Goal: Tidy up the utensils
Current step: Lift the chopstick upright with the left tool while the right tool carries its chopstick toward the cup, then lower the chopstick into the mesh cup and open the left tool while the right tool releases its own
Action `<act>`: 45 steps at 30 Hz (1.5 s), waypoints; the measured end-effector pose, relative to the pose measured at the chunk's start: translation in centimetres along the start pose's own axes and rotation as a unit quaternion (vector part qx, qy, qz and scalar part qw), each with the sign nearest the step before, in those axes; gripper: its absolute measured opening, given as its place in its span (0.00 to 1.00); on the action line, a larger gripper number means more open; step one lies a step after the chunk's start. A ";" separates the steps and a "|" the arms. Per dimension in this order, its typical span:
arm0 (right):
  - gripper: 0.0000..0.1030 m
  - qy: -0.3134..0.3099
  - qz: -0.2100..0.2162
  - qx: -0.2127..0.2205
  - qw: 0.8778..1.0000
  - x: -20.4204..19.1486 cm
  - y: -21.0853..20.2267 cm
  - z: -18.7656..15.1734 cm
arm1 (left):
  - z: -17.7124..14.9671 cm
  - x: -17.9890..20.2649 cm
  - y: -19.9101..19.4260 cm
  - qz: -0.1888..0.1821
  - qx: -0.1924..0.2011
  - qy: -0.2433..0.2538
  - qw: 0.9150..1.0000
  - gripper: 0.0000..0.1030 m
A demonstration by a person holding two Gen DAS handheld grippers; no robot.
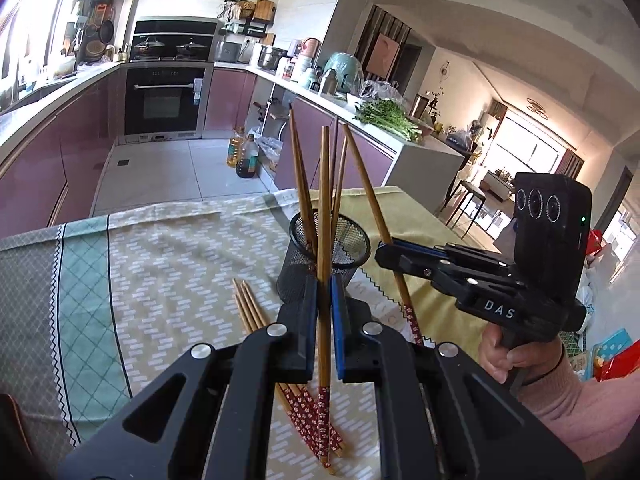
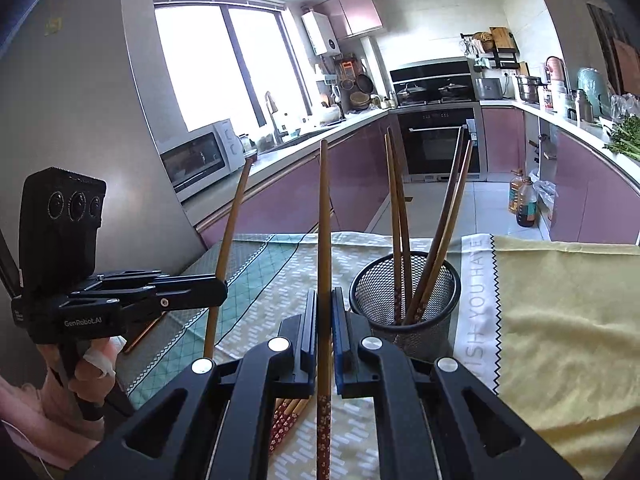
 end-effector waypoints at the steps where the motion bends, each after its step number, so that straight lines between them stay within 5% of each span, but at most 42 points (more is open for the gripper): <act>1: 0.06 0.002 0.003 0.000 1.000 0.0 0.0 0.0 | 0.1 0.1 0.0 0.000 0.001 0.001 1.000 0.07; 19: 0.06 -0.014 -0.007 0.045 0.999 0.5 -2.0 1.8 | 3.1 1.3 0.6 -0.002 0.031 -0.007 0.999 0.07; 36: 0.06 -0.053 -0.044 0.093 0.993 1.8 -2.1 7.2 | 10.2 2.1 1.8 0.013 0.129 -0.026 0.991 0.07; 45: 0.06 -0.053 -0.067 0.076 0.993 3.4 0.6 7.4 | 12.3 2.0 3.5 0.023 0.156 -0.031 0.987 0.07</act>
Point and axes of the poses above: each gripper's, at about its wrist camera, not at the fingertips, and y roughly the way its jaws point, x to its right, z to its top, the point moved 5 cm from there along y, roughly the way its jaws point, and after that the axes turned 7 degrees about z, right-handed, at the moved point
